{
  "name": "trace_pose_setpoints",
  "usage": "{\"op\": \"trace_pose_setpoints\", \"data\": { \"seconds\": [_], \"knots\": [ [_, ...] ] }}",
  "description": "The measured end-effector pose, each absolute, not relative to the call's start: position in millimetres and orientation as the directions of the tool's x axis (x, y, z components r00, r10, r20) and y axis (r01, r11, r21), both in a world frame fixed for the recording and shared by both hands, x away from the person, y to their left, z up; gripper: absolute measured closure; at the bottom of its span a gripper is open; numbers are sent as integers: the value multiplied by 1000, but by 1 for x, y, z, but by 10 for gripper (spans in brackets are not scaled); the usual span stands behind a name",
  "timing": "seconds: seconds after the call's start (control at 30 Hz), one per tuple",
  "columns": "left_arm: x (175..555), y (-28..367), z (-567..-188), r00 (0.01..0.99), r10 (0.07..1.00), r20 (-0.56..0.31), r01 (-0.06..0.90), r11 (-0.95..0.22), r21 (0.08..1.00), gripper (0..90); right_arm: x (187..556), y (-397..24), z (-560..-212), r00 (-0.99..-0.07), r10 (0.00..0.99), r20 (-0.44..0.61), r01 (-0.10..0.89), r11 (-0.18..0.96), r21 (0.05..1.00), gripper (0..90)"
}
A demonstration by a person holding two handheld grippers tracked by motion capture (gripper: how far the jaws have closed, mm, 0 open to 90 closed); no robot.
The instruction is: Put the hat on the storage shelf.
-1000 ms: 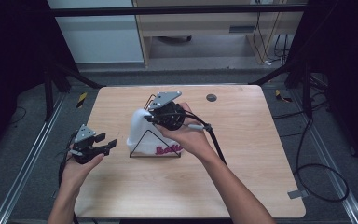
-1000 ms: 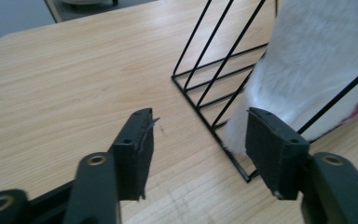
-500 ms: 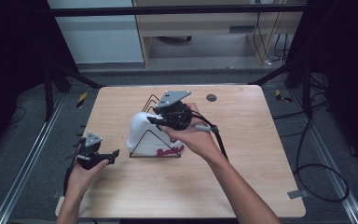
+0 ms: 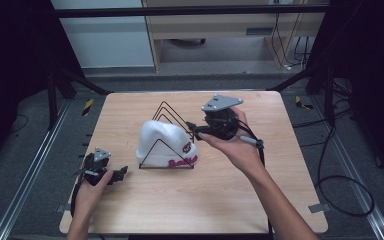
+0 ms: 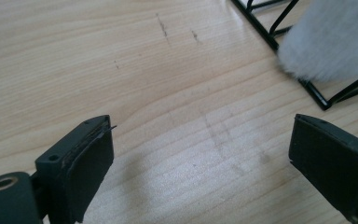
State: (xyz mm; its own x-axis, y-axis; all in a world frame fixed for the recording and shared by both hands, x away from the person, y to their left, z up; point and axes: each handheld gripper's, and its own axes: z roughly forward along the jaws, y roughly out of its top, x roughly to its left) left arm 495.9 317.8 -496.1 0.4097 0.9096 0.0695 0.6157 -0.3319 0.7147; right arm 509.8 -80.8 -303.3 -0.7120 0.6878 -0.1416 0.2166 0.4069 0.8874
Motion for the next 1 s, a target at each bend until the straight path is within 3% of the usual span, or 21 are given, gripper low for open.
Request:
{"op": "trace_pose_setpoints", "data": {
  "seconds": [0.53, 1.0],
  "knots": [
    [495, 317, -507, 413, 910, 27, 625, -305, 718, 38, 490, -180, -356, -562, 822, -91, 365, 345, 864, 127],
    [496, 317, -508, 420, 907, 24, 625, -308, 717, 16, 471, -213, -431, -517, 856, -7, 498, 308, 810, 85]
  ]
}}
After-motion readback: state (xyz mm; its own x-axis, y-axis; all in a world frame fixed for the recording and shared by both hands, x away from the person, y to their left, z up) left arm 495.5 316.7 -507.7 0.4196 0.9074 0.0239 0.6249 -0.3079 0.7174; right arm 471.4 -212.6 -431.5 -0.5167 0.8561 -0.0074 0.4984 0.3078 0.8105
